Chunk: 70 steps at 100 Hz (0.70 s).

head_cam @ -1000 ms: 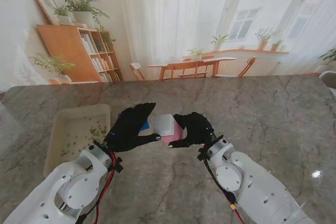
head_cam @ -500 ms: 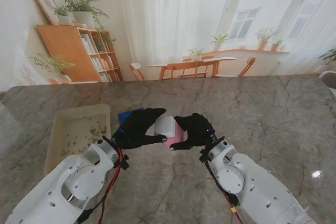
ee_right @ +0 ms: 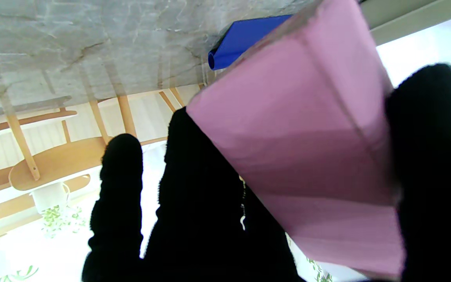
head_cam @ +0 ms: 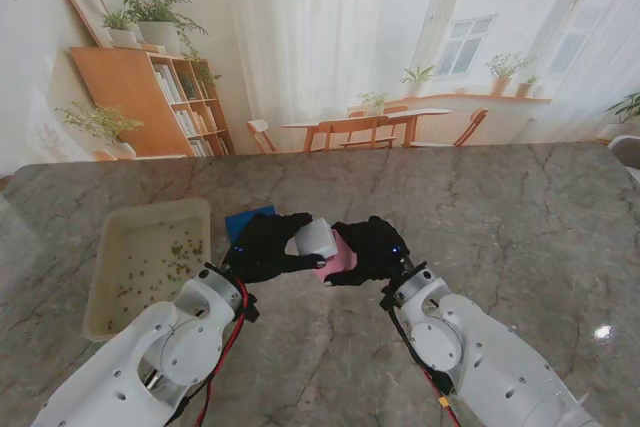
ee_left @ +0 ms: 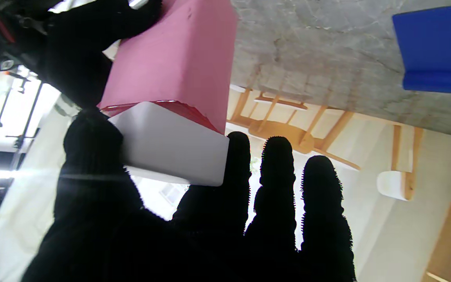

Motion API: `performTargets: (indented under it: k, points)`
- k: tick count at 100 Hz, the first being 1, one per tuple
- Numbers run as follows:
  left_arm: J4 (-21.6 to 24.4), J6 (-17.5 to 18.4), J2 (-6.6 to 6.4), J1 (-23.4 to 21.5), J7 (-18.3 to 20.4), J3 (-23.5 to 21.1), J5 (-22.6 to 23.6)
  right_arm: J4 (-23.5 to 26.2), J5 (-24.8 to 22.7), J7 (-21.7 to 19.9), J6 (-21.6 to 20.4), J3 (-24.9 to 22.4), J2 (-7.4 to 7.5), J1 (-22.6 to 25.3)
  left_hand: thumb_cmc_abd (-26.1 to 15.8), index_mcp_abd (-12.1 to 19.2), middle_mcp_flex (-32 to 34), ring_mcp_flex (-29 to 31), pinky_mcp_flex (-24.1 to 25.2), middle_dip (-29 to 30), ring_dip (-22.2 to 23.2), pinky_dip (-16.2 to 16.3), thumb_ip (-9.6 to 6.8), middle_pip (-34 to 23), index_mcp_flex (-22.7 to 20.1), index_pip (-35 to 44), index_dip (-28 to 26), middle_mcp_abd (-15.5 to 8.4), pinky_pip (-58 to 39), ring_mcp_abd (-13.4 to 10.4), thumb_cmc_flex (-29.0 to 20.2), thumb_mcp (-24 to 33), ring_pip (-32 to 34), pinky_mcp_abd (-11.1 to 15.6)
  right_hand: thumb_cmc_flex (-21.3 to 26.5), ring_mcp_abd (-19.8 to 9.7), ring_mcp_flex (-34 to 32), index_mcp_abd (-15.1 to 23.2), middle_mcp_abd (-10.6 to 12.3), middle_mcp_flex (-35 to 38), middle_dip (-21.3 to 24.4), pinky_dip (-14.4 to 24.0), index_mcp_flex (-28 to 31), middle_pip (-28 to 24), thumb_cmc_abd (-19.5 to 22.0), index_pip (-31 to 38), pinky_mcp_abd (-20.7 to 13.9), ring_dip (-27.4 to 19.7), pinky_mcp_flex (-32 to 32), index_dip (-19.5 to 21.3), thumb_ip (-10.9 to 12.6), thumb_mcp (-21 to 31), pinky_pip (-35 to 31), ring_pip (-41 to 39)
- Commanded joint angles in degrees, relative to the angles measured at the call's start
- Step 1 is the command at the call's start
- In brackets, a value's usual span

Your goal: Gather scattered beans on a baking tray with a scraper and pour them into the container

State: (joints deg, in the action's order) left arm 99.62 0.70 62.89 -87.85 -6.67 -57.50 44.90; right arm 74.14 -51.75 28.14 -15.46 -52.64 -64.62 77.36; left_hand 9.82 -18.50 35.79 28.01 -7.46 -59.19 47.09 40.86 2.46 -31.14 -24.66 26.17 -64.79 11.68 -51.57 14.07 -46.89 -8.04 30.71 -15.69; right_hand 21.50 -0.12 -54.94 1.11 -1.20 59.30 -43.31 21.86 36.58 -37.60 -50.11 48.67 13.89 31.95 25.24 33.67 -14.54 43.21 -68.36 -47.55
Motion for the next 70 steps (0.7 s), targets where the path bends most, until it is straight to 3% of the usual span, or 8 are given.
performTargets:
  k: [1, 20, 32, 42, 45, 48, 54, 70]
  points:
    - [0.43, -2.28, 0.75, -0.71, -0.39, 1.05, 1.13, 1.02, -0.07, -0.41, 0.7, 0.1, -0.27, 0.54, -4.65, 5.02, 3.28, 0.78, 1.29, -5.38, 1.87, 2.54, -0.89, -8.4, -2.19, 14.22, -8.46, -3.72, -2.57, 1.21, -3.46, 6.16, 2.66, -0.34, 19.25, 0.09, 0.87, 13.48, 4.77, 2.92, -3.31, 0.04, 4.09, -10.35, 5.36, 12.43, 1.93, 0.97, -1.04, 1.51, 5.61, 15.79, -1.78, -1.24]
    - [1.16, -10.47, 1.24, -0.67, -3.33, 4.11, 5.07, 1.96, -0.16, -0.26, 2.59, -0.04, -0.35, 1.22, -7.34, 3.16, 5.52, 0.73, 2.52, -11.41, 2.33, 4.13, -0.84, -16.74, -4.38, 30.21, -16.76, -2.09, -4.82, 3.65, 2.27, 6.03, 6.02, -3.82, 19.88, 1.05, 1.03, 12.1, 3.72, 2.97, -2.88, 0.51, 4.37, -10.98, 4.85, 12.67, 2.72, 0.78, -1.51, 1.42, 5.58, 16.14, -2.49, -2.25]
    - [2.2, -13.42, 0.95, -0.69, -2.76, 5.12, 7.97, 2.2, -0.18, -0.29, 2.98, -0.09, -0.35, 1.39, -9.45, 1.56, 3.57, -1.07, 3.63, -10.35, 0.61, 3.76, -0.8, -12.99, -3.04, 26.06, -15.6, 0.06, -3.48, 5.23, 6.42, 5.96, 4.0, -5.5, 19.87, 1.12, 1.11, 12.01, 3.71, 2.92, -2.7, 0.64, 4.26, -11.12, 4.83, 12.54, 2.77, 0.61, -1.52, 1.38, 5.53, 16.17, -2.65, -2.49]
    - [3.29, -13.97, 0.79, -1.12, -1.72, 4.96, 8.18, 2.19, -0.07, -0.48, 3.03, -0.19, -0.35, 1.45, -11.47, -1.68, -1.14, -4.7, 4.9, -0.54, -4.95, 2.08, -0.85, 0.87, 0.85, 1.51, -0.07, 3.98, 0.32, 6.85, 9.13, 6.09, -3.87, -6.72, 19.83, 1.02, 1.13, 12.07, 3.81, 2.8, -2.59, 0.69, 4.33, -11.19, 4.97, 12.63, 2.78, 0.45, -1.53, 1.51, 5.5, 16.14, -2.68, -2.6]
    - [3.59, -13.83, 0.78, -1.32, -1.54, 4.75, 7.97, 2.14, 0.0, -0.52, 3.05, -0.21, -0.36, 1.44, -11.89, -2.42, -3.79, -6.47, 5.8, 8.52, -9.12, 1.2, -0.82, 8.01, 1.92, -9.3, 11.61, 5.17, 2.64, 6.85, 9.52, 6.0, -7.86, -7.46, 19.79, 0.98, 1.2, 12.08, 3.83, 2.73, -2.57, 0.7, 4.17, -11.22, 5.05, 12.55, 2.76, 0.38, -1.56, 1.5, 5.48, 16.09, -2.66, -2.59]
    - [4.03, -13.63, 0.73, -1.61, -1.23, 4.45, 7.81, 2.08, 0.06, -0.54, 3.06, -0.24, -0.37, 1.43, -12.27, -3.45, -5.46, -7.66, 6.38, 17.03, -12.28, 0.43, -0.8, 15.02, 2.71, -15.68, 19.13, 5.85, 4.77, 6.8, 9.61, 5.96, -11.35, -8.04, 19.8, 0.93, 1.28, 12.15, 3.92, 2.67, -2.54, 0.71, 4.08, -11.23, 5.12, 12.51, 2.73, 0.31, -1.56, 1.51, 5.47, 16.04, -2.65, -2.56]
    - [4.75, -12.94, 0.67, -2.29, -1.07, 3.57, 7.64, 1.98, 0.2, -0.56, 3.06, -0.33, -0.4, 1.43, -13.4, -4.98, -9.22, -9.92, 7.38, 29.01, -17.05, -1.53, -0.78, 23.56, 6.99, -21.15, 28.81, 6.43, 9.48, 5.95, 9.51, 5.91, -16.47, -8.2, 19.72, 0.8, 1.42, 12.37, 4.13, 2.47, -2.46, 0.72, 3.97, -11.18, 5.48, 12.51, 2.65, 0.16, -1.61, 1.57, 5.43, 15.82, -2.6, -2.46]
    - [6.29, -7.57, 0.86, -4.64, -4.51, -0.64, 7.87, 1.81, 0.38, -0.44, 3.06, -0.59, -0.44, 1.48, -14.66, -6.01, -16.24, -13.97, 9.25, 36.95, -23.51, -6.04, -0.78, 27.57, 12.67, -23.13, 35.62, 5.59, 18.28, 3.33, 6.84, 5.91, -22.14, -5.18, 20.11, 0.19, 1.69, 12.98, 5.11, 1.68, -2.09, 0.75, 3.08, -10.59, 7.21, 12.25, 2.41, -0.8, -1.63, 1.53, 5.45, 13.84, -2.46, -1.1]
